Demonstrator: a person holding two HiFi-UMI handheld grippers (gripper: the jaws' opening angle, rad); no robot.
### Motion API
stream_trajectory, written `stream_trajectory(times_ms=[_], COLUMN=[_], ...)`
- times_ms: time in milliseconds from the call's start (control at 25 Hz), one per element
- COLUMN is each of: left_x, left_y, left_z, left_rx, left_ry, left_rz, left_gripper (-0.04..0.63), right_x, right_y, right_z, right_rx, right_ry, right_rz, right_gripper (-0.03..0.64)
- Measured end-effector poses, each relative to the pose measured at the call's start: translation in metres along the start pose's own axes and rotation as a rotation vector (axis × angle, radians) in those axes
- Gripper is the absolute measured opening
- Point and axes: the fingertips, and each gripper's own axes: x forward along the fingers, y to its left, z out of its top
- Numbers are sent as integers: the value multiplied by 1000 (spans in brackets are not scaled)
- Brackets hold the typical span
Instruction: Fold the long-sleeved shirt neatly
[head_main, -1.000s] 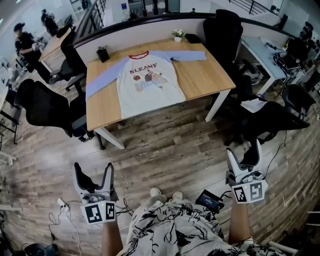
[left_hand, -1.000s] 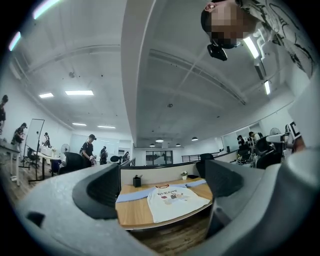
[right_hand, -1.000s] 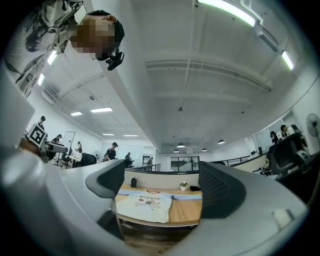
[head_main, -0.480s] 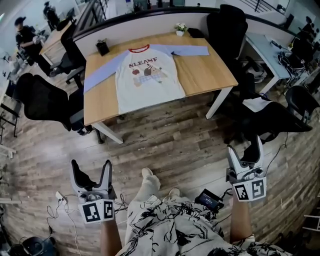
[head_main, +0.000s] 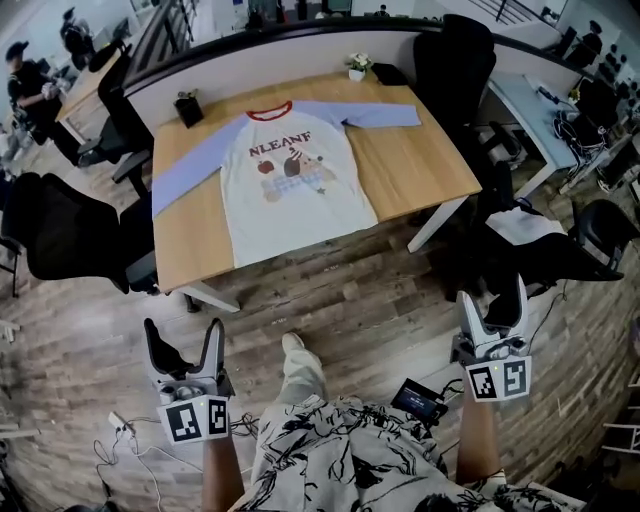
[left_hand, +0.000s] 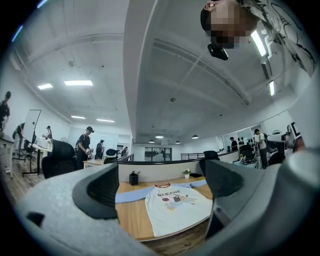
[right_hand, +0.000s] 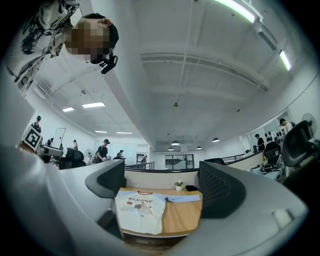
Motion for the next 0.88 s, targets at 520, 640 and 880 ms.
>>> stream_trajectory(times_ms=[520, 640, 880], left_x=[205, 243, 342], left_y=[63, 52, -5], left_z=[3, 2, 27], left_rx=[28, 39, 89], left_ry=[3, 2, -30], left_rz=[-170, -210, -350], left_gripper=[531, 539, 549], right_x=[137, 151, 194], right_y=[-3, -15, -63], right_z=[-8, -11, -27], right_rx=[-45, -55, -25], right_ry=[-2, 10, 26], right_rz=[-189, -221, -273], right_gripper=[457, 457, 457])
